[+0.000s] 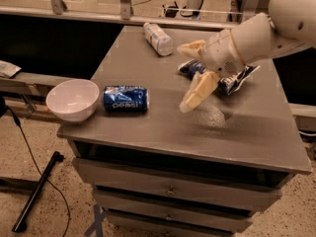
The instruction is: Move pepsi can near white bowl
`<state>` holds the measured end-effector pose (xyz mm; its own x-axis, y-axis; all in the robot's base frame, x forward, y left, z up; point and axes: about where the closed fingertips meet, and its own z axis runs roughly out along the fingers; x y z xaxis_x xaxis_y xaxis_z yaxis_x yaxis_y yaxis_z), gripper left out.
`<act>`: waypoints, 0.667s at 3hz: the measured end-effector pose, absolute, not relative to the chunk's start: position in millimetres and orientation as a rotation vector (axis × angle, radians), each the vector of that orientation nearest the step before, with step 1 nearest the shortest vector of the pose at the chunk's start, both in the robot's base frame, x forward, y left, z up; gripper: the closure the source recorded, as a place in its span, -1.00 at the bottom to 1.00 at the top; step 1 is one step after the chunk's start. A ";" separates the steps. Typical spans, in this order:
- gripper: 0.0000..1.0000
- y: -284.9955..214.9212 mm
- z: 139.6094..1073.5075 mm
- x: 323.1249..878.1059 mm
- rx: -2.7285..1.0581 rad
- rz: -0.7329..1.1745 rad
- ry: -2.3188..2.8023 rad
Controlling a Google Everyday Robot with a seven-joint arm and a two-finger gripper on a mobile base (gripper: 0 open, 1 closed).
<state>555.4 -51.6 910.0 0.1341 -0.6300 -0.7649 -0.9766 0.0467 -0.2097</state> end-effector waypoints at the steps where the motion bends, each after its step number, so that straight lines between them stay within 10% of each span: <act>1: -1.00 -89.8 925.7 562.4 -1.726 0.432 1.729; 2: -1.00 -128.6 929.3 567.1 -1.752 0.314 1.819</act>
Offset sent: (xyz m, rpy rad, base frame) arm 0.0142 -0.1424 0.0265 -0.4039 -0.0239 -0.1979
